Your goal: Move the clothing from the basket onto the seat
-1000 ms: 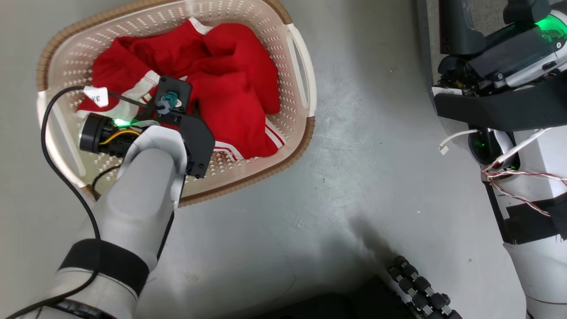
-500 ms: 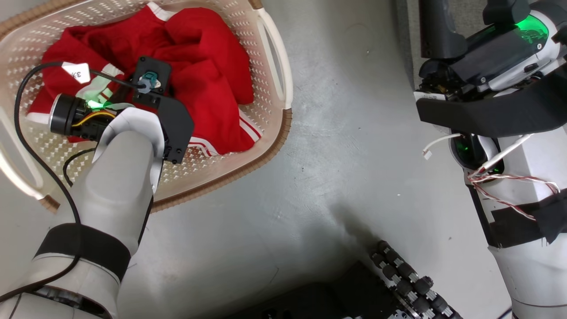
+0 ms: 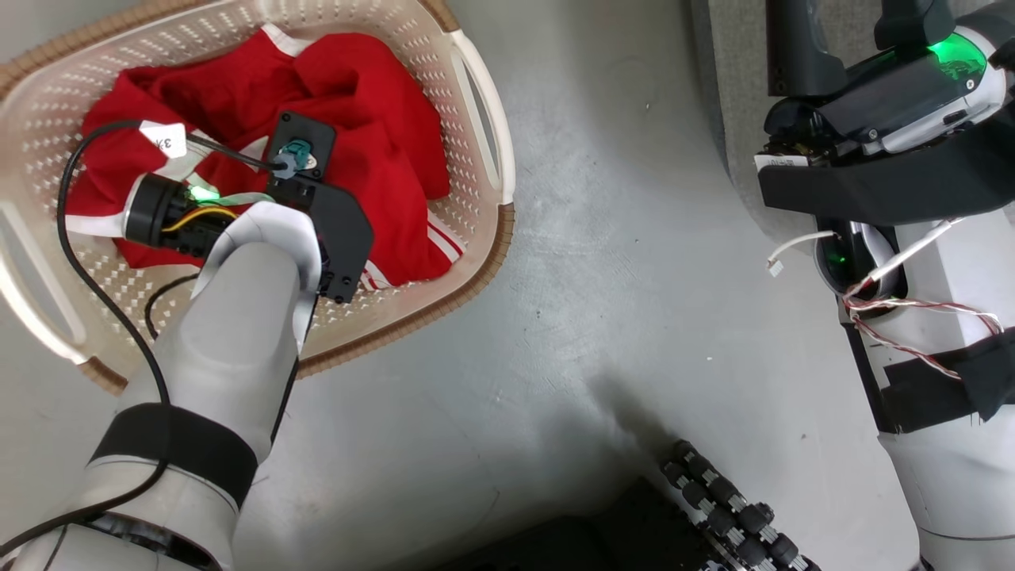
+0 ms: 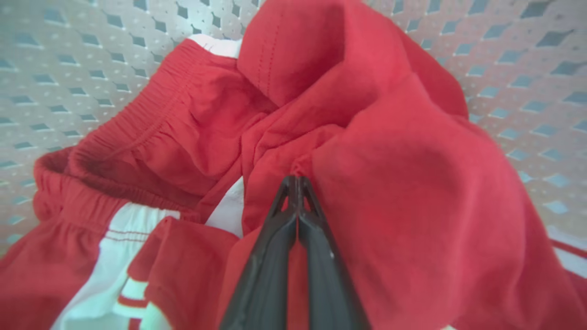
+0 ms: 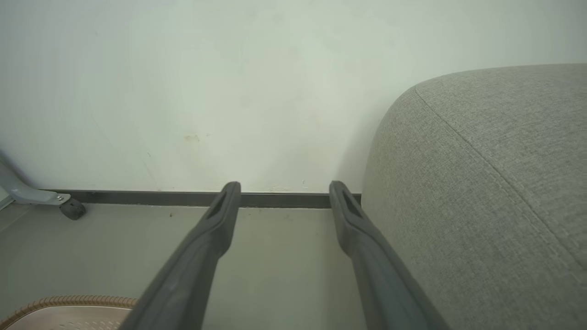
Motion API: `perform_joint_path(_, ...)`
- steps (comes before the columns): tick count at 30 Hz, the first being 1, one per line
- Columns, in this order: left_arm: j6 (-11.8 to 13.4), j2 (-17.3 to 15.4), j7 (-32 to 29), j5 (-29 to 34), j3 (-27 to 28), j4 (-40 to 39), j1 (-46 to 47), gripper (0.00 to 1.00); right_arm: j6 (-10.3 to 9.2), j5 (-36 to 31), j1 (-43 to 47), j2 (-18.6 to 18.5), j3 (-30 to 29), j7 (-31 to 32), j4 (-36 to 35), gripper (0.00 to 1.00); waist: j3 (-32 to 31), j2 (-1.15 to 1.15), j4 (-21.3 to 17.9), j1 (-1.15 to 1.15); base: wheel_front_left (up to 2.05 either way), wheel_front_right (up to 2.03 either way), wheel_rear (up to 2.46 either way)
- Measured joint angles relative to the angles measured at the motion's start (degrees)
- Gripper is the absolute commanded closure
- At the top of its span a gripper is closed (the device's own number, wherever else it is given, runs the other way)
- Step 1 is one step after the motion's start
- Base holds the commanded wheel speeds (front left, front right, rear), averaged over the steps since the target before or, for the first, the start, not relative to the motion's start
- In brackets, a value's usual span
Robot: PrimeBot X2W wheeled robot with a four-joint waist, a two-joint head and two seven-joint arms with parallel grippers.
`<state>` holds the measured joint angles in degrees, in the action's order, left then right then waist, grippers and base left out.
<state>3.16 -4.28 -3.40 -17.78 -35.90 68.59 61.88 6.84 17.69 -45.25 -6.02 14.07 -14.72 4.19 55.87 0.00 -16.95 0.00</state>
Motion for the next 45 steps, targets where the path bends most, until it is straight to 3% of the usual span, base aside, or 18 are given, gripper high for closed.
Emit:
perform_joint_path(25, -3.68, 2.08, 16.02, -7.70, 4.02, -1.85, -9.66, 1.00, 0.24, -0.44, 3.99, -4.36, -0.36, 0.00, 9.27, 0.00, -14.44, 0.00, 5.81, -0.01, 0.00, 0.00, 0.00)
perform_joint_path(45, -4.77, 2.16, 17.68, -14.64, 3.93, -12.89, -20.09, 1.00, 0.24, 0.02, 11.10, -5.87, -0.33, 0.01, 15.48, 0.00, -27.98, 0.00, 11.15, 0.00, 0.00, 0.00, 0.00)
